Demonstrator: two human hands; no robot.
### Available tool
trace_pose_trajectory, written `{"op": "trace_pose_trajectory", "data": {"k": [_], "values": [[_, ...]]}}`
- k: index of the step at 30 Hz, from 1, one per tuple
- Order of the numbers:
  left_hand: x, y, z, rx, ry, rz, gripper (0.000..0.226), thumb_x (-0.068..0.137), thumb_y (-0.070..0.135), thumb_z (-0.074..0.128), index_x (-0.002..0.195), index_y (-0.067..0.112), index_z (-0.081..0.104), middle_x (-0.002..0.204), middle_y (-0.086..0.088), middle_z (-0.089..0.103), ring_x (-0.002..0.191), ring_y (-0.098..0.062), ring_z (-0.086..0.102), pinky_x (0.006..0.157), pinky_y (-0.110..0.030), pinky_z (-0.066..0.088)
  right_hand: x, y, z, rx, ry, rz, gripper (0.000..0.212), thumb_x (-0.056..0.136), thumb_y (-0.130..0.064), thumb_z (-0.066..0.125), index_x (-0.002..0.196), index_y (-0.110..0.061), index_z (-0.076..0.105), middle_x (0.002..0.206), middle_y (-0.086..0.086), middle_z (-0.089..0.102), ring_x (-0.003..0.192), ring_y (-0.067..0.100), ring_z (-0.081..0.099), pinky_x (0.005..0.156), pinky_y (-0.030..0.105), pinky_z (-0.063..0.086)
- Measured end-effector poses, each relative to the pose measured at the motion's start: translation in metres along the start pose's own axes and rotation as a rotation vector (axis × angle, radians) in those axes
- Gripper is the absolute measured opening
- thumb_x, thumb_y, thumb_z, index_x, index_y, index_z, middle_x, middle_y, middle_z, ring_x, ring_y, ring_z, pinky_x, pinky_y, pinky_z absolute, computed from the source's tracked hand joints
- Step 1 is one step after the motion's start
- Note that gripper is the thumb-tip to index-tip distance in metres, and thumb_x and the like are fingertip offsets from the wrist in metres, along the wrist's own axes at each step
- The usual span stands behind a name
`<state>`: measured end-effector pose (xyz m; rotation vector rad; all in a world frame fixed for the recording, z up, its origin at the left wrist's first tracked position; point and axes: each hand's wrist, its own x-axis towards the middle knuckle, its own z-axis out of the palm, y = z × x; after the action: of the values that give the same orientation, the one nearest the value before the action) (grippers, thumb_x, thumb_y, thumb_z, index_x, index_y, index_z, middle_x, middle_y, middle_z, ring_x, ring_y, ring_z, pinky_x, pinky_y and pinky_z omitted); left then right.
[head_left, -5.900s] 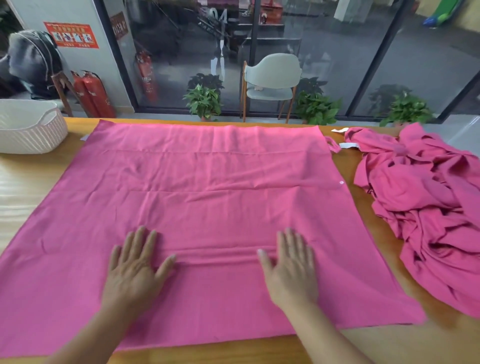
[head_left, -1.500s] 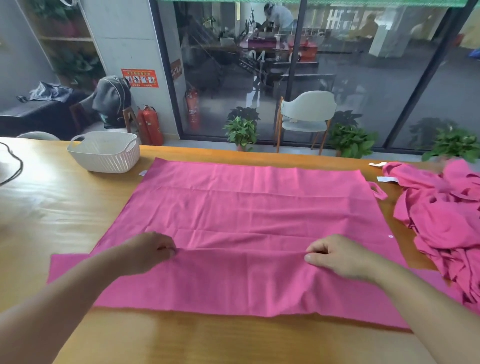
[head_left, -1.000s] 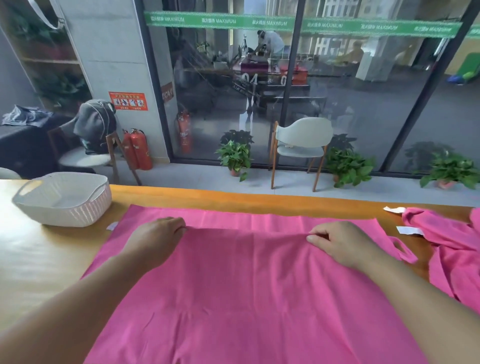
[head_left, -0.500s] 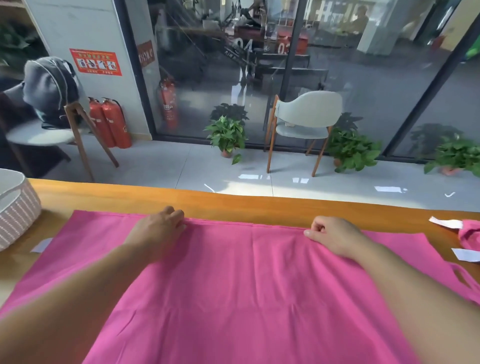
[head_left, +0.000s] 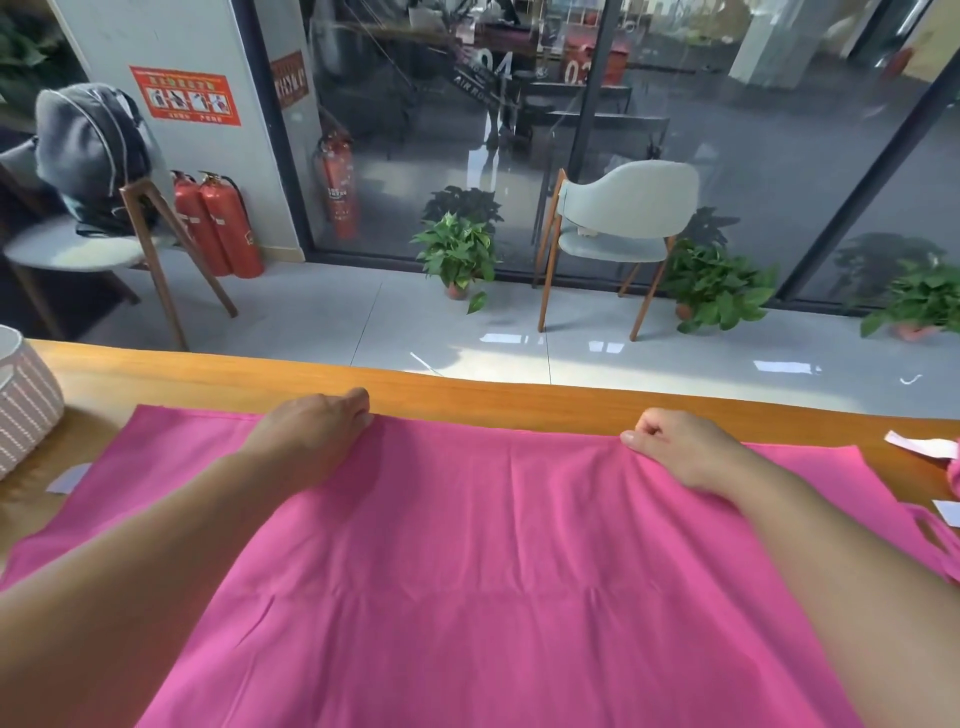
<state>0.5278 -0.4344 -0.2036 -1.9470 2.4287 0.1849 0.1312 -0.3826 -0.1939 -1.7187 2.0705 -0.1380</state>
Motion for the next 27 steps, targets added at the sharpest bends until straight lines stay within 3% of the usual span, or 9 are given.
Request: {"op": "trace_pose_trajectory", "data": {"k": [4,6,8,11,14,17,19,23,27], "values": [[-0.003,0.0,0.011,0.047,0.03,-0.013,0.027,0.104,0.041,0.029,0.1,0.02,0.047,0.106,-0.004,0.064,0.098,-0.031,0.062,0.075,-0.037,0.044,-0.001,-0.002,0.012,-0.082,0.086,0.092,0.037,0.094,-0.06,0.05,0.081,-0.025,0.056,0.085,-0.004,0.063,0.085,0.021,0.059,0.075,0.036,0.049],[-0.006,0.005,0.018,0.157,0.125,-0.036,0.025,0.102,0.039,0.036,0.106,0.02,0.051,0.11,-0.005,0.061,0.104,-0.03,0.059,0.089,-0.041,0.041,-0.006,-0.011,0.013,-0.247,0.114,0.156,0.042,0.095,-0.064,0.041,0.094,-0.025,0.056,0.099,0.0,0.063,0.093,0.023,0.058,0.081,0.037,0.048],[-0.014,0.014,0.018,0.184,0.32,-0.007,0.026,0.096,0.035,0.051,0.113,0.017,0.056,0.112,-0.008,0.057,0.109,-0.031,0.054,0.107,-0.047,0.029,-0.02,-0.024,0.014,-0.394,0.278,0.104,0.046,0.097,-0.061,0.039,0.114,-0.023,0.057,0.118,0.004,0.057,0.109,0.026,0.054,0.092,0.041,0.043],[-0.041,0.044,0.017,0.005,0.538,0.113,0.028,0.092,0.026,0.055,0.117,0.014,0.06,0.115,-0.009,0.056,0.107,-0.031,0.052,0.108,-0.048,0.03,-0.056,-0.06,0.033,-0.252,0.513,-0.112,0.05,0.097,-0.052,0.035,0.124,-0.018,0.059,0.125,0.007,0.055,0.115,0.028,0.051,0.097,0.043,0.041],[-0.086,0.079,0.035,-0.163,0.409,0.184,0.045,0.093,0.04,0.039,0.124,0.015,0.062,0.13,-0.009,0.057,0.117,-0.03,0.054,0.105,-0.041,0.028,-0.095,-0.088,0.077,-0.143,0.313,-0.212,0.076,0.09,-0.062,0.011,0.144,-0.023,0.047,0.152,0.005,0.04,0.14,0.026,0.036,0.116,0.041,0.026],[-0.127,0.09,0.057,-0.144,0.127,0.194,0.076,0.093,0.07,0.012,0.152,0.027,0.029,0.162,0.002,0.018,0.15,-0.019,0.013,0.118,-0.036,0.003,-0.118,-0.082,0.111,-0.196,0.149,-0.216,0.091,0.083,-0.076,-0.01,0.157,-0.031,0.015,0.166,-0.005,0.002,0.152,0.013,-0.003,0.123,0.034,-0.005],[-0.143,0.089,0.065,-0.103,0.066,0.181,0.085,0.086,0.077,-0.001,0.156,0.029,0.01,0.163,0.007,-0.004,0.15,-0.013,-0.007,0.118,-0.036,-0.008,-0.125,-0.076,0.117,-0.209,0.169,-0.227,0.098,0.076,-0.076,-0.02,0.158,-0.032,0.009,0.166,-0.006,-0.004,0.152,0.011,-0.008,0.123,0.033,-0.009],[-0.191,0.09,0.065,-0.083,0.043,0.173,0.079,0.092,0.074,0.013,0.156,0.028,0.01,0.163,0.006,-0.005,0.15,-0.013,-0.009,0.118,-0.037,-0.006,-0.171,-0.074,0.131,-0.223,0.175,-0.235,0.093,0.08,-0.074,-0.016,0.158,-0.031,0.011,0.166,-0.005,-0.001,0.152,0.012,-0.004,0.122,0.032,-0.009],[-0.26,0.098,0.063,-0.064,-0.007,0.192,0.075,0.094,0.074,0.023,0.15,0.026,0.035,0.16,0.002,0.023,0.148,-0.017,0.02,0.115,-0.038,0.009,-0.244,-0.066,0.154,-0.181,0.183,-0.201,0.077,0.097,-0.067,0.011,0.145,-0.021,0.049,0.154,0.005,0.042,0.143,0.023,0.038,0.118,0.038,0.013]]}}
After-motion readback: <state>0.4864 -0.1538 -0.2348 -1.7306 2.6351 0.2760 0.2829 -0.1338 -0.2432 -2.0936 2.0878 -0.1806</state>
